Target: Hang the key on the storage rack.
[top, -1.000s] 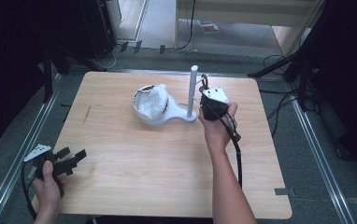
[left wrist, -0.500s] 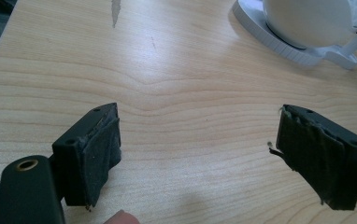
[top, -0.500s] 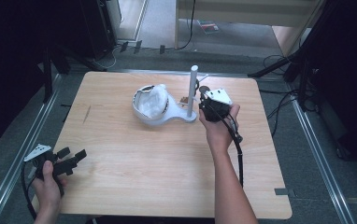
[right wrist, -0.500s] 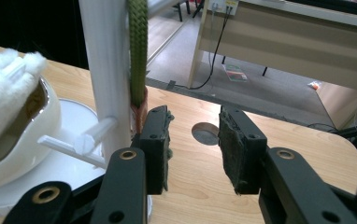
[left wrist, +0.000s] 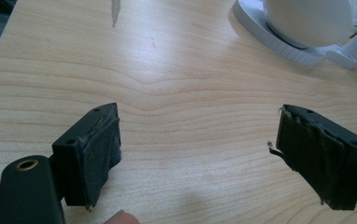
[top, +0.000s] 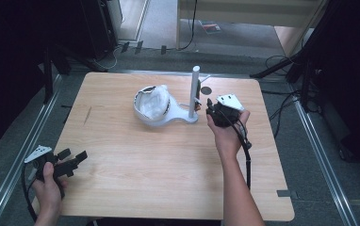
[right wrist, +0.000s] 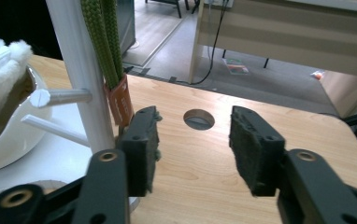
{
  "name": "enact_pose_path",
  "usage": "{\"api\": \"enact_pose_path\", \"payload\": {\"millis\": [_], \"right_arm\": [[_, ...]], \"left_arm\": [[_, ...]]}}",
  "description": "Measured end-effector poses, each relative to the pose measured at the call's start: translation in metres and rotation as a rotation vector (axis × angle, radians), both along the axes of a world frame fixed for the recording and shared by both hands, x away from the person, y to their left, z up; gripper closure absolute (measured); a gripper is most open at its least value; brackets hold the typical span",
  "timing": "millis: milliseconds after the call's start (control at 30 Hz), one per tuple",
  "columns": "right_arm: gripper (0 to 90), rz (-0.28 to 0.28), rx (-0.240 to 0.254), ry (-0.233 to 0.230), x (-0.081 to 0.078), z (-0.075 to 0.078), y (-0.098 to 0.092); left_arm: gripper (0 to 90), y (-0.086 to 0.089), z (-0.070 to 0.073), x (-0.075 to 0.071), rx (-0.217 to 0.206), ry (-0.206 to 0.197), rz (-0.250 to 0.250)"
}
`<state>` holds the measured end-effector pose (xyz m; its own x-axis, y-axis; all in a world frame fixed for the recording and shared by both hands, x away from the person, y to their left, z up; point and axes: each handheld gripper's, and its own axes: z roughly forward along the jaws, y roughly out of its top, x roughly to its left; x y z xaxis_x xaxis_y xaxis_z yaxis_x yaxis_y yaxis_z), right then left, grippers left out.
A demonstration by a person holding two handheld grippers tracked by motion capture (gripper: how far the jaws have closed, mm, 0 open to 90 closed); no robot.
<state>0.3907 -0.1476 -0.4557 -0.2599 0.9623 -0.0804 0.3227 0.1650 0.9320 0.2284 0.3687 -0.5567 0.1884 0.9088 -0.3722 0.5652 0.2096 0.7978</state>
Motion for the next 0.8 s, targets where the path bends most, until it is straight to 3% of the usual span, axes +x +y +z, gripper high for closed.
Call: {"api": "enact_pose_path", "payload": {"millis": [100, 200, 667, 800], "right_arm": [[44.2, 0.021, 0.028, 0.009, -0.002, -0.002, -0.005], [39.7, 0.039, 0.025, 0.011, -0.006, -0.005, -0.010], [25.5, 0.019, 0.105, 0.014, -0.030, -0.019, -0.047], [20.9, -0.014, 0.105, 0.048, -0.040, -0.023, -0.060]], "left_arm": [[14.7, 0.000, 0.000, 0.000, -0.001, -0.002, 0.001], [14.7, 0.000, 0.000, 0.000, -0.001, -0.004, 0.001], [14.7, 0.000, 0.000, 0.000, 0.004, -0.007, 0.000], [14.7, -0.001, 0.000, 0.000, 0.006, -0.008, -0.001]]}}
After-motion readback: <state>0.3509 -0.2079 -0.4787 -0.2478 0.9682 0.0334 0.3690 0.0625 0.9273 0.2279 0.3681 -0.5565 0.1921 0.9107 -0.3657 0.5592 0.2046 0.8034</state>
